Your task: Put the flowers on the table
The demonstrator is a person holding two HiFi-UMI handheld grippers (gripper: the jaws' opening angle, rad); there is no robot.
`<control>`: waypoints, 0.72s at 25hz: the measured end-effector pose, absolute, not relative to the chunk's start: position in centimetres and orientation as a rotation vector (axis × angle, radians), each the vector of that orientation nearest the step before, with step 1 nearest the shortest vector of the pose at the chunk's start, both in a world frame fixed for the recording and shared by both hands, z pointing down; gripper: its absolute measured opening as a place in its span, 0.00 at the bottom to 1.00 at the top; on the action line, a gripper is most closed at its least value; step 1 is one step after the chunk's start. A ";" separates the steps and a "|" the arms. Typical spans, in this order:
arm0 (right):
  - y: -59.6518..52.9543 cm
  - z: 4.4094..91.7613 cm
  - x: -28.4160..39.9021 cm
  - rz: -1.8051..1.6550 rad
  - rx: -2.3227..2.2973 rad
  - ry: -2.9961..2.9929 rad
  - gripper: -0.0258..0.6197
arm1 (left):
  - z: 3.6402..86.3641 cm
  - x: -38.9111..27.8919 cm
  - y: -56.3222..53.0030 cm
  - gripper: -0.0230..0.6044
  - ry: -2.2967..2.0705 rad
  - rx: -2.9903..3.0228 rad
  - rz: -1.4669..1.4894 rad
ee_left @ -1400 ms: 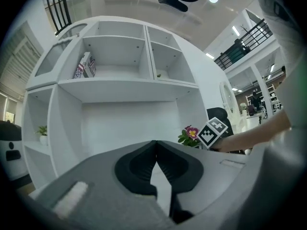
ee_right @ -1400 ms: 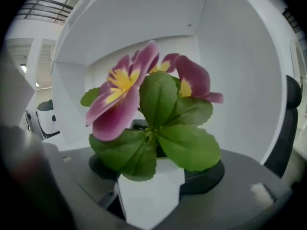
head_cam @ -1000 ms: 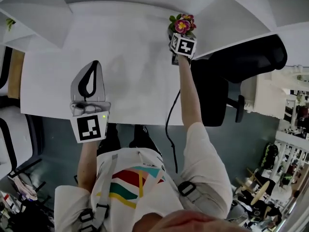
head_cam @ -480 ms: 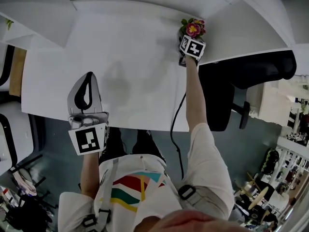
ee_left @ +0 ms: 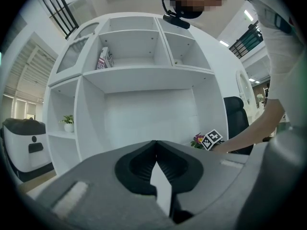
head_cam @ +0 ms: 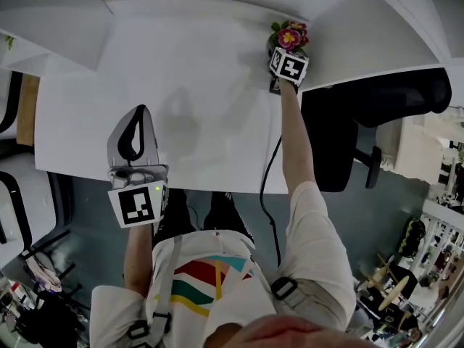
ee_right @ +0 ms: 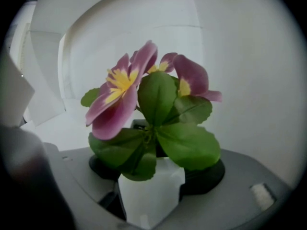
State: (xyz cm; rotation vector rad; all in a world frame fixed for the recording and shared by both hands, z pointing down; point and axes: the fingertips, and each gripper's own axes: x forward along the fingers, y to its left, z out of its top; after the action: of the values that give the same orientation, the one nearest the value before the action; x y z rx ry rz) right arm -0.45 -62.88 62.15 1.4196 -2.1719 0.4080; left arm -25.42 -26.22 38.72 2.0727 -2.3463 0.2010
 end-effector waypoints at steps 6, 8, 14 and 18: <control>-62.3 63.6 -0.4 0.492 1.360 -2.133 0.55 | 38.8 -25.3 -26.9 0.04 -2.337 2.076 0.193; -61.9 64.0 -0.2 0.479 1.349 -2.113 0.55 | 39.1 -25.4 -27.0 0.04 -2.328 2.072 0.189; -61.6 63.6 -0.2 0.471 1.356 -2.125 0.59 | 39.2 -25.1 -27.4 0.04 -2.313 2.095 0.198; -61.4 63.2 0.0 0.470 1.369 -2.128 0.61 | 38.8 -24.8 -28.0 0.04 -2.308 2.119 0.186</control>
State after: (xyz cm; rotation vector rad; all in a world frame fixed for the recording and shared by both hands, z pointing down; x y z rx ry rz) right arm 0.04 -61.38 63.21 1.3687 -2.1283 0.4703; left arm -24.84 -27.96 38.80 2.1185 -2.3081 0.1861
